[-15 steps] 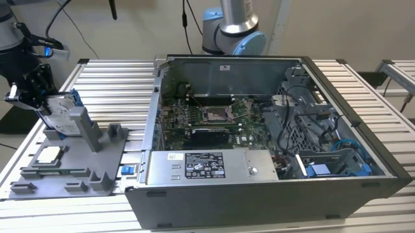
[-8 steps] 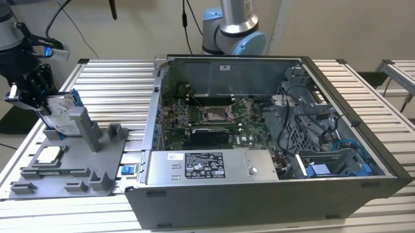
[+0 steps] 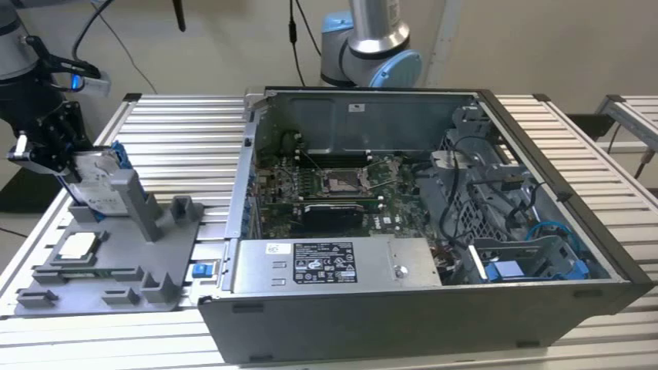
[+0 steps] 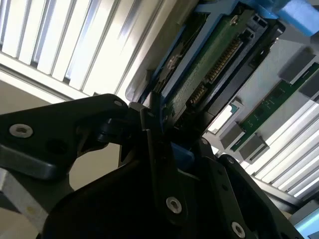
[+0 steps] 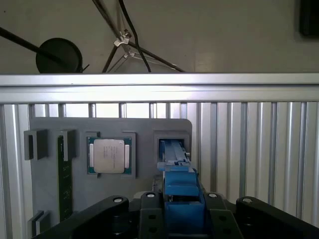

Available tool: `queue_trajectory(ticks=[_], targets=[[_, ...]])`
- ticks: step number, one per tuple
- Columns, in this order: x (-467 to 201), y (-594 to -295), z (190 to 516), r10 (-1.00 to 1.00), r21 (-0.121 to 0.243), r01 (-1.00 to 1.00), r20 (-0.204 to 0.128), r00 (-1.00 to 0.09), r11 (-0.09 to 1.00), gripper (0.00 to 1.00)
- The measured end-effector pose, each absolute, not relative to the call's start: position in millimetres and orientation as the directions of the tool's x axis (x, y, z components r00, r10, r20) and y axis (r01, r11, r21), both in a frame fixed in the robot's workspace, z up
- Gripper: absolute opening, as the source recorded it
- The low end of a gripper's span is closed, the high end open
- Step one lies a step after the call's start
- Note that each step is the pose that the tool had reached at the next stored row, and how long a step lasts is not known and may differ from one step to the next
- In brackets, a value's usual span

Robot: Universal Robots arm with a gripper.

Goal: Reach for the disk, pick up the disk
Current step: 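Pick up the disk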

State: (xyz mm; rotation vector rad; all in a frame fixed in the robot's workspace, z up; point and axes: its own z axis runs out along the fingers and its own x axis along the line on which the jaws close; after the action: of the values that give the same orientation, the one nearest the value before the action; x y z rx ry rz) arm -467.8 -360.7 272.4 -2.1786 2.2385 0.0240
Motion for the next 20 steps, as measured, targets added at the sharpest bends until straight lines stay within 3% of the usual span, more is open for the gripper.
queue_trajectory(ticks=[20], targets=[[-467.8,-360.8,273.4,-0.999,-0.001,-1.0,-0.023,-0.027,0.027,0.0]])
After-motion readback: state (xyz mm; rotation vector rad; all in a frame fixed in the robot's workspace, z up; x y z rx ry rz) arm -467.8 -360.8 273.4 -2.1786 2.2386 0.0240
